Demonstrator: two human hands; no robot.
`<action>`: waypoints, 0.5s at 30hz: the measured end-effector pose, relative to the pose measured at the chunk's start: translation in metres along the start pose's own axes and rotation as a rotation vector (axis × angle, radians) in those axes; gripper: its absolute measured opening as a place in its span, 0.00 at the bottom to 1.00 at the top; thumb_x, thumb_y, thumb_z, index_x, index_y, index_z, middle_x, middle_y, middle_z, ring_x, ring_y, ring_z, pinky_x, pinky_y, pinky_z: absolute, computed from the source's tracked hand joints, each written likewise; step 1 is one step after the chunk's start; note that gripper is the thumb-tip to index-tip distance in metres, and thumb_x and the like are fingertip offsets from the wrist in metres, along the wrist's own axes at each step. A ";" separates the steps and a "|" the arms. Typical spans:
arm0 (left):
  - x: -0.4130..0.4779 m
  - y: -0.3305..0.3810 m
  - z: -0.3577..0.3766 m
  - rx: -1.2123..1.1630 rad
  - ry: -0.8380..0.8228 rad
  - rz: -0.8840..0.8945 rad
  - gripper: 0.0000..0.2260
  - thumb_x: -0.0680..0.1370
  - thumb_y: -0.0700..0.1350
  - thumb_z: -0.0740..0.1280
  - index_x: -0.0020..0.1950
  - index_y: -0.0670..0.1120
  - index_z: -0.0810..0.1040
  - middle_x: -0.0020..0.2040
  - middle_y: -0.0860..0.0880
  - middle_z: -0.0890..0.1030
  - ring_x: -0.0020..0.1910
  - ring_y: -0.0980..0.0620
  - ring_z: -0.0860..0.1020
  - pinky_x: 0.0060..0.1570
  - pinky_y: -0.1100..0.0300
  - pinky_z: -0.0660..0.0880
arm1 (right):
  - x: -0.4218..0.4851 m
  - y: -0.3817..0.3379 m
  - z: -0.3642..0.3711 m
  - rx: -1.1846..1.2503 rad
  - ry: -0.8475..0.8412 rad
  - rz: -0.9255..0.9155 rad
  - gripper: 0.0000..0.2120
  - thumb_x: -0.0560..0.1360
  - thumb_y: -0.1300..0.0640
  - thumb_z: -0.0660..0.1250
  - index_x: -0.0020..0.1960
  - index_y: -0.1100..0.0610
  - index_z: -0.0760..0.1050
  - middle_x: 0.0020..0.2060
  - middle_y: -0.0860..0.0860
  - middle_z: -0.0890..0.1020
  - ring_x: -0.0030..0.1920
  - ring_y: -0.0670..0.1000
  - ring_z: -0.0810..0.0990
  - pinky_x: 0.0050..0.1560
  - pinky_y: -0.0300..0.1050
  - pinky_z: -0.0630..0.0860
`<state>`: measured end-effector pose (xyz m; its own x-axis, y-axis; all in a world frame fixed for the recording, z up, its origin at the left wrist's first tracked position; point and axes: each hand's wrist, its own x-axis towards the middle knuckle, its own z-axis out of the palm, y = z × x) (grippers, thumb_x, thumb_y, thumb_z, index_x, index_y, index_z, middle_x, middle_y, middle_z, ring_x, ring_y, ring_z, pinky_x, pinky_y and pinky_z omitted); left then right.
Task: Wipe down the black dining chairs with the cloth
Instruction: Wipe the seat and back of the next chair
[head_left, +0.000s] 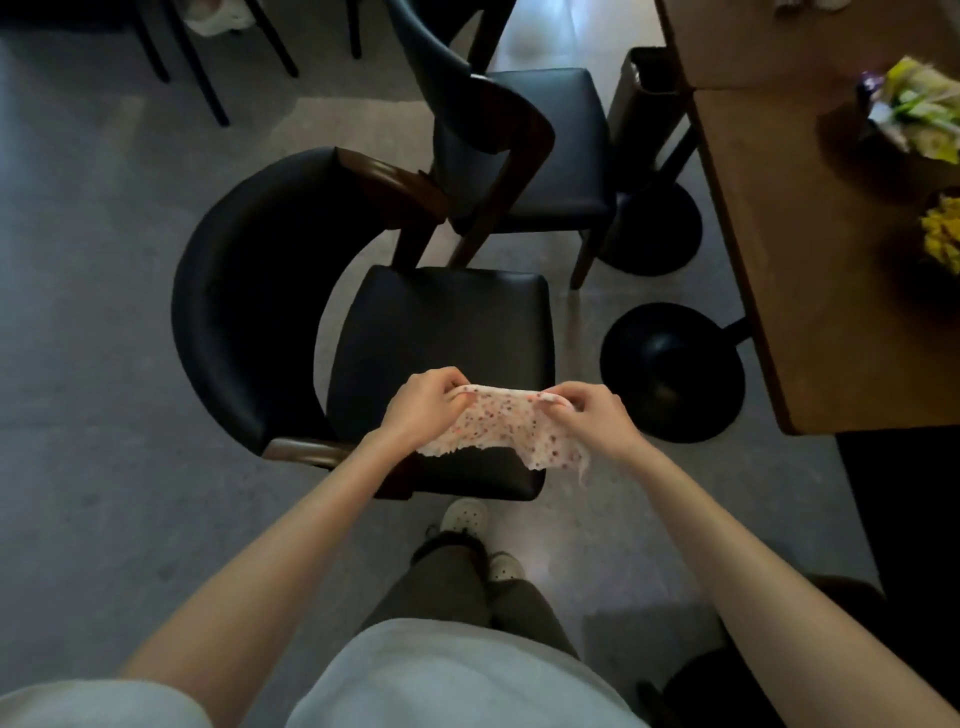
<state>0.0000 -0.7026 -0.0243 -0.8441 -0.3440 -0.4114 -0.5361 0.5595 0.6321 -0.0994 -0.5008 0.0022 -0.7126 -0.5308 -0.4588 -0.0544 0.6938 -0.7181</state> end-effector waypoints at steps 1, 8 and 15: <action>0.006 -0.001 0.002 -0.020 0.021 -0.015 0.06 0.78 0.50 0.66 0.53 0.52 0.79 0.40 0.58 0.79 0.40 0.60 0.78 0.36 0.64 0.71 | 0.011 0.003 -0.002 -0.011 0.001 0.000 0.08 0.78 0.52 0.66 0.53 0.52 0.82 0.43 0.42 0.82 0.48 0.43 0.80 0.48 0.38 0.77; 0.059 -0.012 0.008 -0.110 0.111 -0.116 0.09 0.78 0.49 0.68 0.57 0.52 0.80 0.49 0.55 0.81 0.49 0.59 0.79 0.49 0.58 0.79 | 0.096 0.007 -0.015 -0.172 -0.018 -0.030 0.08 0.78 0.54 0.67 0.53 0.53 0.82 0.43 0.45 0.82 0.45 0.42 0.79 0.39 0.31 0.72; 0.079 -0.012 0.026 -0.257 0.330 -0.240 0.07 0.78 0.44 0.68 0.55 0.50 0.80 0.49 0.56 0.78 0.49 0.59 0.77 0.49 0.62 0.76 | 0.167 -0.002 -0.024 -0.359 -0.121 -0.161 0.03 0.76 0.58 0.68 0.49 0.52 0.78 0.44 0.48 0.82 0.46 0.47 0.80 0.43 0.44 0.80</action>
<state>-0.0598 -0.7169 -0.0808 -0.6328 -0.6849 -0.3613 -0.6670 0.2451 0.7036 -0.2345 -0.5792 -0.0603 -0.5888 -0.6848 -0.4293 -0.4139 0.7117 -0.5676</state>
